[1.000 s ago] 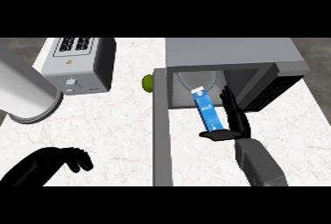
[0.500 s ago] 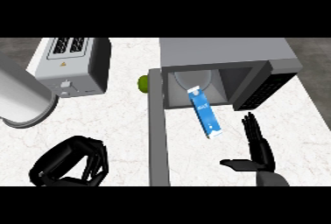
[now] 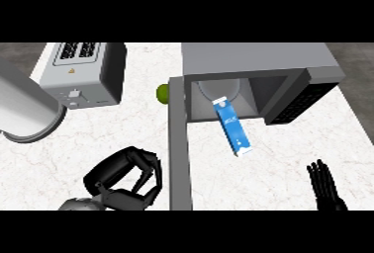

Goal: Pick up the milk, place it into the microwave and close the microwave

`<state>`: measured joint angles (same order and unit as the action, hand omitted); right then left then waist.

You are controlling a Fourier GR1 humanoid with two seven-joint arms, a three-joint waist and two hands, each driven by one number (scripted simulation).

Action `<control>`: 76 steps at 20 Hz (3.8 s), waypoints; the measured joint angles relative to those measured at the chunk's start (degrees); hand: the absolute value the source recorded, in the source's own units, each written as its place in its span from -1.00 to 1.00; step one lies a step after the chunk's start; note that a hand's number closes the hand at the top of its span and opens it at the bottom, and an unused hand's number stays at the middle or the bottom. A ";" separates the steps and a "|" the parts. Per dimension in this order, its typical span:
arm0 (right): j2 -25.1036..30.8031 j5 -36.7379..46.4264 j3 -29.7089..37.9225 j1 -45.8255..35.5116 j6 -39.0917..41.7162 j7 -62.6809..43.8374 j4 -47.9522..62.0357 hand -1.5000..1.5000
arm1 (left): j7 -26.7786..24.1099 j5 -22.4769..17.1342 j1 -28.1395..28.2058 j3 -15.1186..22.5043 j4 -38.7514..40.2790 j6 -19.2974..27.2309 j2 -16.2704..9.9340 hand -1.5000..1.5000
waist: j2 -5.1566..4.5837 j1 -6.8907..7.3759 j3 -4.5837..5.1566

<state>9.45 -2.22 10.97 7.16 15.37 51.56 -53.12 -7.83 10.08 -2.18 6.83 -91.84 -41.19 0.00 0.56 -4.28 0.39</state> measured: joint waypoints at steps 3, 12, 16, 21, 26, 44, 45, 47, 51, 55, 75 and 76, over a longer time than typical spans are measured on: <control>1.08 -2.61 -0.51 5.11 1.84 -1.99 -8.83 -1.00 | -3.58 1.87 -0.91 5.69 3.64 4.93 -0.03 1.00 | -0.14 0.30 -0.01; 3.43 -10.41 -4.59 17.65 8.05 -9.52 -32.93 -1.00 | -5.37 0.40 -4.49 25.70 13.85 21.88 -0.25 1.00 | -0.42 0.16 -0.08; 4.91 -13.87 -6.13 21.68 10.29 -13.35 -42.15 -1.00 | -4.14 -3.26 -8.34 33.37 16.60 32.46 -0.37 1.00 | -0.56 -0.06 -0.09; 6.54 -16.80 -7.90 24.34 11.94 -17.42 -51.29 -1.00 | -3.44 -8.76 -14.31 40.82 19.96 44.79 -1.08 1.00 | -0.89 -0.97 -0.09; 7.86 -18.97 -9.34 24.54 12.64 -21.50 -57.76 -1.00 | -1.83 -14.12 -20.51 45.95 22.48 54.70 -1.68 1.00 | -1.30 -2.14 -0.09; 10.65 -25.70 -11.19 24.86 9.39 -34.13 -71.70 -1.00 | -4.45 -32.54 -40.42 46.61 32.53 72.69 -0.23 1.00 | -2.78 -6.72 -0.12; 10.80 -25.88 -11.24 24.92 9.26 -34.60 -72.20 -1.00 | -4.53 -33.55 -41.51 46.26 33.29 73.04 -0.21 1.00 | -2.86 -7.09 -0.13; 11.08 -26.54 -11.21 24.84 9.04 -35.39 -73.06 -1.00 | -4.86 -35.59 -43.12 45.92 34.90 73.28 -0.12 1.00 | -3.07 -7.64 -0.16; 11.55 -27.42 -11.08 24.16 8.01 -37.25 -74.28 -1.00 | -6.27 -39.78 -45.25 45.49 37.09 73.01 0.03 1.00 | -3.45 -7.94 -0.16; 12.12 -28.65 -10.29 23.67 7.37 -38.48 -75.17 -1.00 | -7.91 -43.75 -46.30 45.19 38.37 72.49 0.03 1.00 | -3.56 -8.37 -0.19; 14.74 -34.41 -8.30 21.51 7.76 -41.34 -78.34 -1.00 | -14.94 -57.11 -50.69 43.07 44.74 71.94 0.05 1.00 | -4.24 -10.58 -0.33; 15.00 -34.63 -8.32 21.36 7.97 -41.48 -78.63 -1.00 | -15.54 -57.39 -50.66 43.15 44.75 72.22 0.05 1.00 | -4.29 -10.66 -0.32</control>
<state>24.46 -36.84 2.65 28.52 23.35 10.08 -131.75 -23.38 -47.31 -52.84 49.98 -47.09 31.03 0.05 -3.73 -14.94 0.07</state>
